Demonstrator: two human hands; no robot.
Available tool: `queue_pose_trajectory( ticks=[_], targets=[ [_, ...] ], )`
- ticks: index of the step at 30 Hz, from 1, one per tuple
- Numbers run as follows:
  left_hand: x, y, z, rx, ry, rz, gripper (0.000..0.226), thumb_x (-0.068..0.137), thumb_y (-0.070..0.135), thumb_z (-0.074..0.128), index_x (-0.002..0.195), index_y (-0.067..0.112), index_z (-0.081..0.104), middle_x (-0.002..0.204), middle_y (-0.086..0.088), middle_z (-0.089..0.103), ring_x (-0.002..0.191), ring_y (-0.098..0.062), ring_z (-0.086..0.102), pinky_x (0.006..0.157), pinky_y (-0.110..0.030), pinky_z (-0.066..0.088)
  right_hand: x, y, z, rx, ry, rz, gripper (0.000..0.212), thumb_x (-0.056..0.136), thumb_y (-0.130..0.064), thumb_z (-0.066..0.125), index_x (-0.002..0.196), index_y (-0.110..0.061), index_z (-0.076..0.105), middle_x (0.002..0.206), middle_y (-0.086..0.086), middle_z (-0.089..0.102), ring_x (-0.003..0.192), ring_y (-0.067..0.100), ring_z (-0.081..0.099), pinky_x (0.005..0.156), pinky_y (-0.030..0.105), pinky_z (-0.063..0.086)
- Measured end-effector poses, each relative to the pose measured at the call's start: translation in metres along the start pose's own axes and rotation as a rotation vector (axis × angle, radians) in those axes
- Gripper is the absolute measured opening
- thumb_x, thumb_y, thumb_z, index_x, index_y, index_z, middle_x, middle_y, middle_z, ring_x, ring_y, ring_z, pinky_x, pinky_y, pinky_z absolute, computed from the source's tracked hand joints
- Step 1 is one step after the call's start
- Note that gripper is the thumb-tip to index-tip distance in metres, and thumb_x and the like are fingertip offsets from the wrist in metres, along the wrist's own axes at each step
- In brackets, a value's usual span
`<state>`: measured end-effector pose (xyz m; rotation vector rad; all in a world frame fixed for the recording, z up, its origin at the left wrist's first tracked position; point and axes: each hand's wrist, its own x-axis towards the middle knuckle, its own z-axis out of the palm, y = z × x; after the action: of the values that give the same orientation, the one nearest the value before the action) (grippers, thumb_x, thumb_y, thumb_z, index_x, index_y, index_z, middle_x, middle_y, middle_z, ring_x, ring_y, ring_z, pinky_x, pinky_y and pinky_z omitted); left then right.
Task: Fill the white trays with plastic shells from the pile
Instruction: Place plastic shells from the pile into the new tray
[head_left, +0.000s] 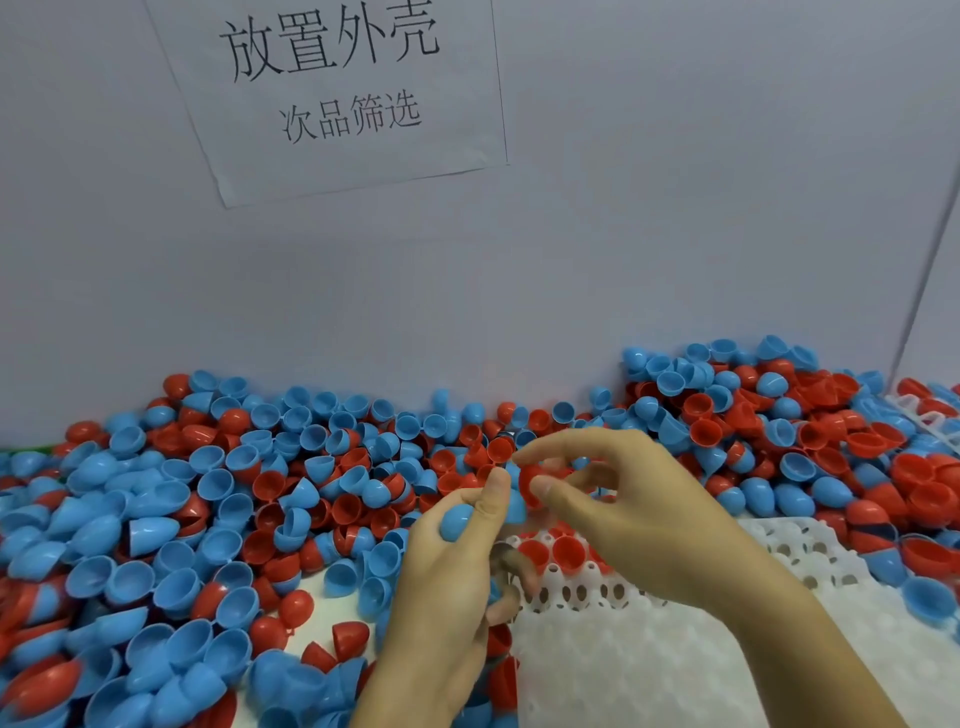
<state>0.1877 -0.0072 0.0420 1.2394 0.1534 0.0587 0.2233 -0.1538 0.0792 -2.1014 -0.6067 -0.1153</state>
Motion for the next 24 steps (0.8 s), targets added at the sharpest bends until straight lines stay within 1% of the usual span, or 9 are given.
queue_pose_trajectory(
  ticks=[4, 7, 10, 13, 16, 17, 20, 22, 24],
  targets=[
    [0.003, -0.006, 0.000, 0.102, 0.068, 0.014, 0.068, 0.079, 0.062, 0.059, 0.098, -0.004, 0.059, 0.058, -0.008, 0.054, 0.042, -0.016, 0.049, 0.035, -0.021, 0.037, -0.001, -0.001, 0.010, -0.176, -0.151, -0.071, 0.035, 0.086, -0.042, 0.071, 0.116, -0.057, 0.059, 0.101, -0.025, 0.059, 0.093, -0.004, 0.057, 0.073, 0.016, 0.050],
    [0.004, -0.008, 0.001, 0.143, 0.020, 0.005, 0.071, 0.075, 0.068, 0.056, 0.089, -0.001, 0.059, 0.057, -0.006, 0.055, 0.042, -0.016, 0.048, 0.035, -0.020, 0.036, 0.001, 0.000, 0.022, -0.276, -0.039, -0.130, 0.012, 0.090, -0.029, 0.068, 0.100, -0.035, 0.071, 0.084, -0.015, 0.059, 0.086, -0.001, 0.054, 0.068, 0.019, 0.047],
    [0.002, -0.005, 0.000, 0.162, -0.032, -0.044, 0.059, 0.078, 0.068, 0.056, 0.101, 0.015, 0.066, 0.071, -0.012, 0.072, 0.041, -0.014, 0.048, 0.035, -0.018, 0.033, 0.003, 0.009, 0.019, -0.233, 0.152, -0.079, 0.019, 0.095, -0.016, 0.058, 0.097, -0.030, 0.071, 0.078, -0.017, 0.065, 0.075, -0.003, 0.061, 0.060, 0.012, 0.048],
    [0.002, -0.004, -0.006, 0.191, 0.014, -0.039, 0.057, 0.073, 0.066, 0.060, 0.104, 0.018, 0.063, 0.069, -0.011, 0.072, 0.040, -0.012, 0.045, 0.036, -0.018, 0.032, 0.004, 0.017, -0.001, 0.254, 0.571, 0.131, 0.024, 0.099, -0.011, 0.053, 0.098, -0.029, 0.070, 0.078, -0.009, 0.071, 0.065, 0.005, 0.067, 0.052, 0.019, 0.053],
    [0.005, -0.003, -0.013, 0.161, 0.079, -0.043, 0.046, 0.082, 0.058, 0.062, 0.103, 0.017, 0.063, 0.065, -0.008, 0.069, 0.040, -0.011, 0.044, 0.035, -0.017, 0.029, 0.006, 0.024, -0.021, 1.011, 1.119, 0.368, 0.026, 0.103, -0.009, 0.044, 0.093, -0.020, 0.066, 0.091, -0.003, 0.069, 0.076, 0.006, 0.068, 0.065, 0.019, 0.055],
    [0.006, -0.003, -0.015, 0.155, 0.100, -0.050, 0.040, 0.087, 0.053, 0.063, 0.103, 0.017, 0.063, 0.064, -0.007, 0.068, 0.040, -0.010, 0.045, 0.035, -0.017, 0.029, 0.006, 0.026, -0.022, 1.120, 1.171, 0.429, 0.029, 0.104, -0.013, 0.039, 0.096, -0.018, 0.066, 0.096, -0.003, 0.070, 0.083, 0.008, 0.069, 0.072, 0.024, 0.057],
    [0.008, -0.005, -0.020, 0.197, 0.096, -0.061, 0.027, 0.095, 0.041, 0.063, 0.101, 0.015, 0.062, 0.064, -0.005, 0.067, 0.042, -0.011, 0.045, 0.035, -0.017, 0.030, 0.004, 0.023, -0.012, 0.929, 0.839, 0.427, 0.041, 0.107, -0.039, 0.034, 0.134, -0.017, 0.055, 0.123, -0.004, 0.067, 0.100, 0.006, 0.067, 0.093, 0.036, 0.055],
    [0.008, -0.006, -0.022, 0.275, 0.055, -0.079, 0.024, 0.095, 0.041, 0.064, 0.099, 0.017, 0.062, 0.068, -0.005, 0.068, 0.045, -0.011, 0.045, 0.037, -0.018, 0.031, 0.002, 0.013, 0.003, 0.444, 0.270, 0.271, 0.077, 0.089, -0.065, 0.051, 0.154, -0.038, 0.021, 0.147, -0.026, 0.041, 0.111, -0.007, 0.055, 0.099, 0.028, 0.049],
    [0.007, -0.005, -0.024, 0.319, -0.003, -0.109, 0.025, 0.094, 0.044, 0.064, 0.098, 0.019, 0.063, 0.071, -0.006, 0.068, 0.044, -0.011, 0.045, 0.037, -0.019, 0.030, 0.000, 0.003, 0.017, 0.155, -0.161, 0.134, 0.097, 0.067, -0.079, 0.056, 0.149, -0.059, 0.008, 0.144, -0.047, 0.020, 0.121, -0.018, 0.043, 0.101, 0.018, 0.043]
  ],
)
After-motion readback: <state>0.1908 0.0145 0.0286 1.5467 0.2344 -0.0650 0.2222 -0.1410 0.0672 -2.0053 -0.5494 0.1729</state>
